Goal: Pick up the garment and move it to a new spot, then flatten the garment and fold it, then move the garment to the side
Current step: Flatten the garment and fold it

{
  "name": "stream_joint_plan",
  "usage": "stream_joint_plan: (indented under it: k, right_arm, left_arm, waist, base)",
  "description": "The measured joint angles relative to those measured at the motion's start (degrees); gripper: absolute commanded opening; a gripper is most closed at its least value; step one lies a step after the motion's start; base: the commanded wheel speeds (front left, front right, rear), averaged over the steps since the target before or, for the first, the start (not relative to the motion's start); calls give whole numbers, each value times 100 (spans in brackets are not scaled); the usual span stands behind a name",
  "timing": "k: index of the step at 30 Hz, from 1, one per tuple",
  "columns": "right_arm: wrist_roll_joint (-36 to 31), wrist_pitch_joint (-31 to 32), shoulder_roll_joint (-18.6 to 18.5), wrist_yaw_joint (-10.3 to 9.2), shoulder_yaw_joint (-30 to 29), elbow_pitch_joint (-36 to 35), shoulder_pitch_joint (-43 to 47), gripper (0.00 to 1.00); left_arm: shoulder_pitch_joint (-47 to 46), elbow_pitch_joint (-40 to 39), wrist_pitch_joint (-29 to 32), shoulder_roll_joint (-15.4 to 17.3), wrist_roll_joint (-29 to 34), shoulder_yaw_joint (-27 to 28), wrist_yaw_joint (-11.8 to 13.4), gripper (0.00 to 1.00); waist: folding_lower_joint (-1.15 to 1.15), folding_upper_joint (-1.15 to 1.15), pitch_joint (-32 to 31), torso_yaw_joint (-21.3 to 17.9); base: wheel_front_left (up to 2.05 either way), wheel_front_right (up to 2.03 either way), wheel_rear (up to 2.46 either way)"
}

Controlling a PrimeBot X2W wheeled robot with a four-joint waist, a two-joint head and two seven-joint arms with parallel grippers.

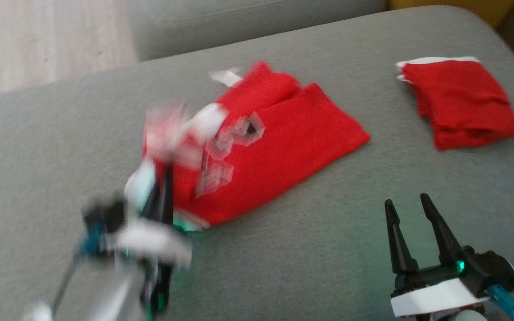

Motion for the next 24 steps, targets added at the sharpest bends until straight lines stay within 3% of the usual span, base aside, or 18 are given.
stream_joint_plan:
  k: [3, 6, 7, 8, 16, 17, 24]
  right_arm:
    - [-88, 0, 1, 0, 29, -2, -17, 100]
    - [-127, 0, 0, 0, -1, -2, -21, 100]
    - [-151, 0, 0, 0, -10, -1, -21, 100]
    - [-167, 0, 0, 0, -16, 5, -21, 100]
    - [-190, 0, 0, 0, -4, 12, -31, 100]
    - [-231, 0, 0, 0, 10, 11, -31, 100]
    - [-334, 0, 0, 0, 56, 4, -224, 100]
  left_arm:
    - [643, 89, 0, -73, -74, 189, 23, 0]
    - [717, -34, -2, -207, -79, 436, -7, 2]
    - [719, -88, -2, -241, -49, 463, -22, 45]
    - [723, -138, -2, -272, 31, 487, -22, 100]
    - [1049, -789, -2, 38, 782, 611, 136, 100]
    - [823, -1397, 360, 556, 978, 628, 127, 100]
    - [-1182, -2129, 1858, 1488, 1140, 482, -145, 100]
  waist:
    - [0, 0, 109, 210]
    - [0, 0, 197, 420]
    - [0, 0, 218, 488]
    - [0, 0, 236, 556]
    - [0, 0, 251, 753]
    - [0, 0, 321, 756]
    - [0, 0, 701, 710]
  base:
    - [0, 0, 0]
    - [0, 0, 0]
    - [0, 0, 0]
    - [0, 0, 0]
    - [0, 0, 0]
    - [0, 0, 0]
    - [0, 0, 0]
